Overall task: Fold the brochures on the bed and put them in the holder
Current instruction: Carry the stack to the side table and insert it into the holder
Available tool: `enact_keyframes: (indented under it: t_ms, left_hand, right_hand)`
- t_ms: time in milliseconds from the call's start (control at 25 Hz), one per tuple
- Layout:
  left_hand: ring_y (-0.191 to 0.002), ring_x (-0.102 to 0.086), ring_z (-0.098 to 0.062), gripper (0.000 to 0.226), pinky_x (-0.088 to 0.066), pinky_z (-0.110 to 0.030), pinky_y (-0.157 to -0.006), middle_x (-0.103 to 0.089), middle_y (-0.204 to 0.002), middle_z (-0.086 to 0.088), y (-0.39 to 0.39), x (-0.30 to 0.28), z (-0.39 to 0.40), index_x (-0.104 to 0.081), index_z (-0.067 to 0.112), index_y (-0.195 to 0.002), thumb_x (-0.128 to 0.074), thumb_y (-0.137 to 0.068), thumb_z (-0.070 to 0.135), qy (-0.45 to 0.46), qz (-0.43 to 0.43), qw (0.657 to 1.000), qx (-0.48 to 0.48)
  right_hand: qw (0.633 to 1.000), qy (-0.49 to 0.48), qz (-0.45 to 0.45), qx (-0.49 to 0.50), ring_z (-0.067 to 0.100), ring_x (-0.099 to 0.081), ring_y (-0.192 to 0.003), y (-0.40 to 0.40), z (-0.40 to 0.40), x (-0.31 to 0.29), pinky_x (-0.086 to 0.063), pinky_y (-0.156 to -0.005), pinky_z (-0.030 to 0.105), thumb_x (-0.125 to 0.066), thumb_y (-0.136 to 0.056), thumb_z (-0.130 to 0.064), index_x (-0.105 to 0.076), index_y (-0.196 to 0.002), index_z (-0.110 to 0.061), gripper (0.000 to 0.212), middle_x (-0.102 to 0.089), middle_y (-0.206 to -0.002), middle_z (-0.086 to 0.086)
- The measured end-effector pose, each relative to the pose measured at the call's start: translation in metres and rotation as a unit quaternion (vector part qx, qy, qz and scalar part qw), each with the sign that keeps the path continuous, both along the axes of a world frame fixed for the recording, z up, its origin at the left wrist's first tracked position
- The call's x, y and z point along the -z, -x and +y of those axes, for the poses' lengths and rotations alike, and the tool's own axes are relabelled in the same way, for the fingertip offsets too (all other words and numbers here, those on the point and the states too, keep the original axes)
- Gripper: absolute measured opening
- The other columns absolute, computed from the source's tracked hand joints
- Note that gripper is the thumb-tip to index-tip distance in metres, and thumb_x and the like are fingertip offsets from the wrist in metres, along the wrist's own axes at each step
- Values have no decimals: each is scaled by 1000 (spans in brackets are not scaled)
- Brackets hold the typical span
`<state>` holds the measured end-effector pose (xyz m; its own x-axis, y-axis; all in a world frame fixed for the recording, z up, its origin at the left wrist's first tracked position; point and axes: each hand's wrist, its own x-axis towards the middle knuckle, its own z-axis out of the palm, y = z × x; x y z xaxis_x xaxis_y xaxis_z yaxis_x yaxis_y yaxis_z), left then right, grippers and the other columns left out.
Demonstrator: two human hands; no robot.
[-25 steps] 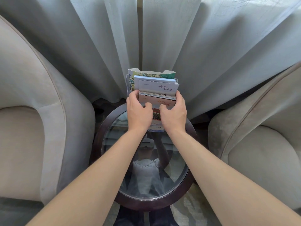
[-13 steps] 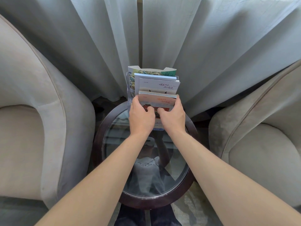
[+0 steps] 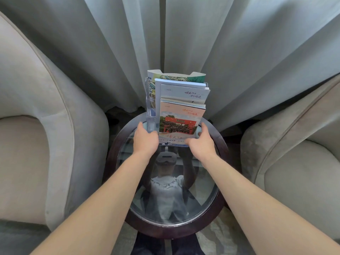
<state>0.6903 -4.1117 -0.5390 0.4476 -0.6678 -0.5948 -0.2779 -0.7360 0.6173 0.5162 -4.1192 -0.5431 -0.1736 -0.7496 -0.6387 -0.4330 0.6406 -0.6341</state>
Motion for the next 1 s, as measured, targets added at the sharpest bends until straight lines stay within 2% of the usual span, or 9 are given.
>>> enact_keyframes:
  t_ms: [80, 200, 320, 440, 640, 1000]
  left_hand:
    - [-120, -55, -24, 48, -46, -37, -96, -58, -137, 1, 0, 7, 7, -43, 30, -144, -49, -98, 20, 6, 31, 999, 15]
    - [-129, -51, -24, 47, -43, -44, -106, -56, -141, 3, -1, 15, 14, -40, 39, -147, -43, -103, 24, 4, 19, 1000, 1]
    - [-134, -48, -26, 46, -40, -47, -112, -53, -146, 0, -5, 22, 10, -38, 36, -150, -40, -105, 27, 13, -19, 1000, 9]
    - [-133, -50, -27, 47, -43, -48, -110, -53, -145, -2, -8, 22, 2, -37, 34, -151, -43, -105, 25, 27, -33, 999, 33]
    - [-131, -52, -27, 50, -47, -51, -105, -54, -145, -2, -6, 23, 0, -36, 38, -150, -46, -104, 23, 34, -23, 998, 46]
    - [-132, -51, -25, 52, -49, -45, -100, -51, -149, 0, 2, 24, -3, -35, 37, -152, -49, -103, 24, 35, -28, 998, 46]
  right_hand:
    - [1000, -2, -12, -5, 21, -56, -120, -3, 3, 9, -48, -100, 42, -69, -87, -13, -28, -152, -39, 81, -58, -139, -1]
    - [1000, 5, -1, -7, 25, -56, -125, -9, 6, 20, -47, -101, 41, -63, -92, -15, -32, -147, -42, 69, -59, -136, -4]
    - [1000, 25, 14, 2, 26, -54, -127, -14, 5, 27, -47, -102, 47, -61, -95, -16, -28, -147, -45, 68, -57, -139, -3]
    - [999, 34, 17, -3, 27, -53, -129, -15, 0, 29, -48, -103, 51, -60, -96, -16, -26, -148, -44, 68, -55, -142, -3]
    - [999, 40, 20, -5, 27, -54, -128, -12, -5, 30, -49, -102, 50, -59, -97, -14, -27, -148, -42, 67, -55, -141, -2]
    - [999, 40, 16, 2, 26, -52, -130, -6, -9, 29, -49, -102, 50, -59, -97, -14, -28, -148, -40, 65, -54, -143, -3]
